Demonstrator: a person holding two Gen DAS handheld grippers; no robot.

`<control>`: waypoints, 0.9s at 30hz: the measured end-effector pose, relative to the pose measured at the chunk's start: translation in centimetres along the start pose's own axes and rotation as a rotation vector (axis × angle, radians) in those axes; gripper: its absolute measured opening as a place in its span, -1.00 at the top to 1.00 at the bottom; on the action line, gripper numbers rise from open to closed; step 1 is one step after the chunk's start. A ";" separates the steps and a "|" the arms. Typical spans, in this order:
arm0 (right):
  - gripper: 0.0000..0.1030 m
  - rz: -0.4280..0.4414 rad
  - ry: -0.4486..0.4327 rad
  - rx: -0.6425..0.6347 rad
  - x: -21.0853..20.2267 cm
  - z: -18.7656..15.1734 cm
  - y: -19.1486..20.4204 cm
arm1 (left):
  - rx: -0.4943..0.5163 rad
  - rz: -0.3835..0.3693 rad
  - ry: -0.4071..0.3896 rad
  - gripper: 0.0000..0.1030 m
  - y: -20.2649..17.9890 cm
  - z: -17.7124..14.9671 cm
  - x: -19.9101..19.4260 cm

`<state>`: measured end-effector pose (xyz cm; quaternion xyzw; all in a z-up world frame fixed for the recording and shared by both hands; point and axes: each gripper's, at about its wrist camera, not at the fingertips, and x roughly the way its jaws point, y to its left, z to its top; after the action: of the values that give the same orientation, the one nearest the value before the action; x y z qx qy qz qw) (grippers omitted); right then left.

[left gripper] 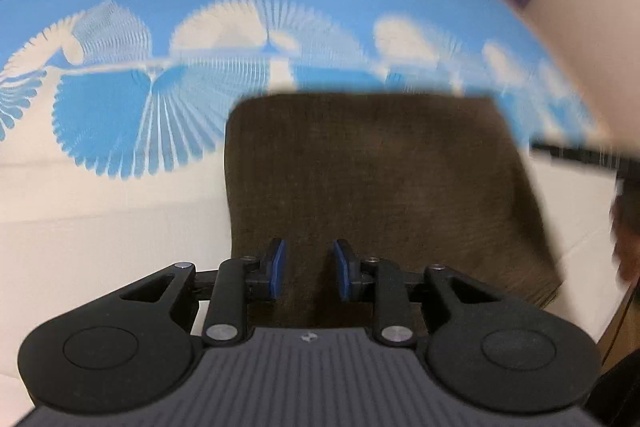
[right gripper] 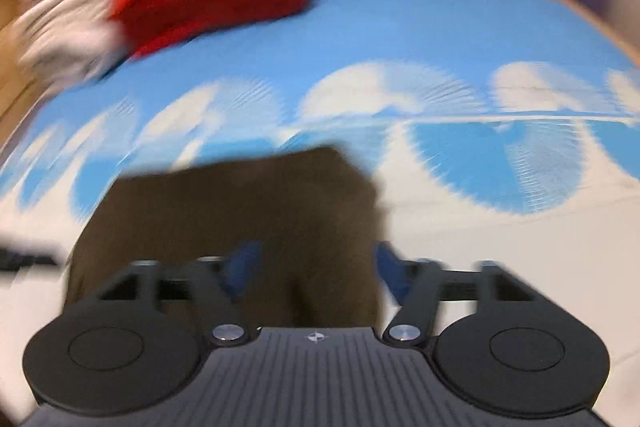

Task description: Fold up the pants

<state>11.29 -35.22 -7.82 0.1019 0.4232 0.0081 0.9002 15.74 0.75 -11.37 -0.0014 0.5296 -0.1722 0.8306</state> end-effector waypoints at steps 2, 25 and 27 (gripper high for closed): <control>-0.53 -0.006 0.048 0.068 2.6 0.6 -0.5 | 0.043 0.051 0.024 0.24 -0.3 -0.6 0.5; 0.23 0.182 0.120 0.211 5.8 0.2 -3.5 | -0.232 -0.251 -0.004 0.33 4.5 2.5 3.5; 0.27 0.215 0.054 0.237 4.6 1.3 -3.9 | -0.225 -0.262 -0.075 0.38 4.0 3.2 2.6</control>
<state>14.94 -38.82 -11.29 0.2518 0.4317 0.0571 0.8643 20.67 3.20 -12.95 -0.1695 0.5094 -0.2184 0.8149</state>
